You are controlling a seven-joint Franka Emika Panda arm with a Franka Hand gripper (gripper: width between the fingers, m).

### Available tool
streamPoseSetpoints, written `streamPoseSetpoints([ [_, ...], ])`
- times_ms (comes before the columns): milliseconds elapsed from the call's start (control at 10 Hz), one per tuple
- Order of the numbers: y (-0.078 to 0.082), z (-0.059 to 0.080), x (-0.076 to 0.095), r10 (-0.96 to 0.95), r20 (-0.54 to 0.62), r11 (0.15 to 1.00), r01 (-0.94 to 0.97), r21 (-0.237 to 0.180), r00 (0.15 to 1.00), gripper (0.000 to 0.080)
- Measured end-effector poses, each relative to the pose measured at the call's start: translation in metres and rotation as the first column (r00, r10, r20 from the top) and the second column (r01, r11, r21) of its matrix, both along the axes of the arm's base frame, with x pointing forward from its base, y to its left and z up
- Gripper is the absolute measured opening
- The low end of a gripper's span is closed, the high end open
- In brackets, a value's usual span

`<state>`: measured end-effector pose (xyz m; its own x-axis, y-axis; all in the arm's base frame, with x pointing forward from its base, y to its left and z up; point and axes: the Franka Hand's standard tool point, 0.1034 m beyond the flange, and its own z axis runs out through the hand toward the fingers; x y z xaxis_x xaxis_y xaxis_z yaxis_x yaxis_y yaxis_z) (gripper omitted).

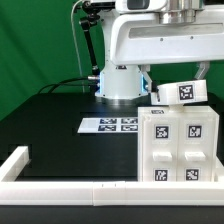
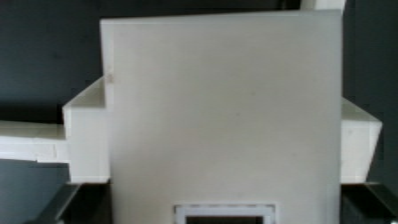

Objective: Assemble cabinet

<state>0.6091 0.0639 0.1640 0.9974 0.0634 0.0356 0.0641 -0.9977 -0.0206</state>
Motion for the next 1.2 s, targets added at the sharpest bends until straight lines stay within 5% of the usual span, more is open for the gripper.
streamPoseSetpoints([
  [400,0.0003,0.0,0.0,-0.029,-0.001,1.0,0.029,0.001,1.0,0.0561],
  [700,0.0028,0.0,-0.0011,-0.341,-0.012,0.94,0.341,0.014,0.94,0.0561],
  [1200,0.0073,0.0007,-0.0004,-0.763,-0.085,0.637,0.768,0.065,0.641,0.0561],
])
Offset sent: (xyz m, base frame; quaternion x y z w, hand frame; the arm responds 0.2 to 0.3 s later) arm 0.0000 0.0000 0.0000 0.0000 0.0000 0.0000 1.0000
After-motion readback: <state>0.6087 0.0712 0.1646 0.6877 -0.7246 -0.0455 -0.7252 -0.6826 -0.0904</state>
